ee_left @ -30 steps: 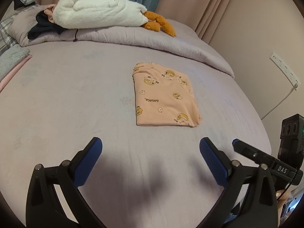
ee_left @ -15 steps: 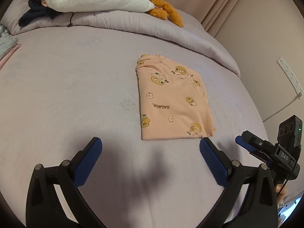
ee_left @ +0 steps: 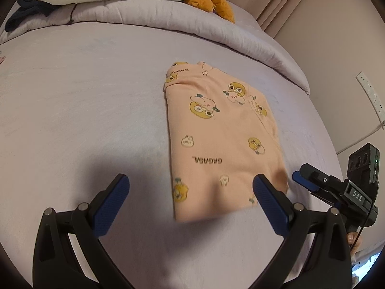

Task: Fold small clothes
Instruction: 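Move both tools to the folded shirt's sides and grasp it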

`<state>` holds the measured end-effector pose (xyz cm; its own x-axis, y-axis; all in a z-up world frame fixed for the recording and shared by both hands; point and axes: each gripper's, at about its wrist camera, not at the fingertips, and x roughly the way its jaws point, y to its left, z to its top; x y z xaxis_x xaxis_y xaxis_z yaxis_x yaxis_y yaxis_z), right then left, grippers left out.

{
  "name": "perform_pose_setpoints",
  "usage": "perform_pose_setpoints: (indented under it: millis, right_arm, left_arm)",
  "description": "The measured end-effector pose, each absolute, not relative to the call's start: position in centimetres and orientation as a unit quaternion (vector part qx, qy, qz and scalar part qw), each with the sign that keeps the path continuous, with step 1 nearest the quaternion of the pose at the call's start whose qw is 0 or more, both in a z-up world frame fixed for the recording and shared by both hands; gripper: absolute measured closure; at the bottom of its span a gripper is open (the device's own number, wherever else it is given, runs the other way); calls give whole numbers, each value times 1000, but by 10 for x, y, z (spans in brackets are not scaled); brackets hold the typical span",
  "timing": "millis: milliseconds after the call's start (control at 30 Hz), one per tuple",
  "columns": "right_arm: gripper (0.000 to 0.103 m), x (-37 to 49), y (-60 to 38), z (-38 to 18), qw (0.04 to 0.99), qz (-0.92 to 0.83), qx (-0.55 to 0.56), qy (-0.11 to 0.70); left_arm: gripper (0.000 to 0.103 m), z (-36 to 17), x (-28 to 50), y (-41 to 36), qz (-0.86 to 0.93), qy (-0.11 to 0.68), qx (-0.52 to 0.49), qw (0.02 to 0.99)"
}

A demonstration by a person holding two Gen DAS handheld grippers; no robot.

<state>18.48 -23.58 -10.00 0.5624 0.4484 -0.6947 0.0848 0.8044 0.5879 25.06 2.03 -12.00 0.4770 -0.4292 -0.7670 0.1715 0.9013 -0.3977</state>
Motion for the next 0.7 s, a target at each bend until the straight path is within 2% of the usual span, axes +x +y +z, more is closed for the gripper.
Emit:
perform_pose_setpoints:
  millis: [700]
  right_arm:
    - [32, 231, -249, -128, 808, 121, 335, 470]
  left_arm:
    - [1, -151, 301, 14, -193, 502, -163, 827]
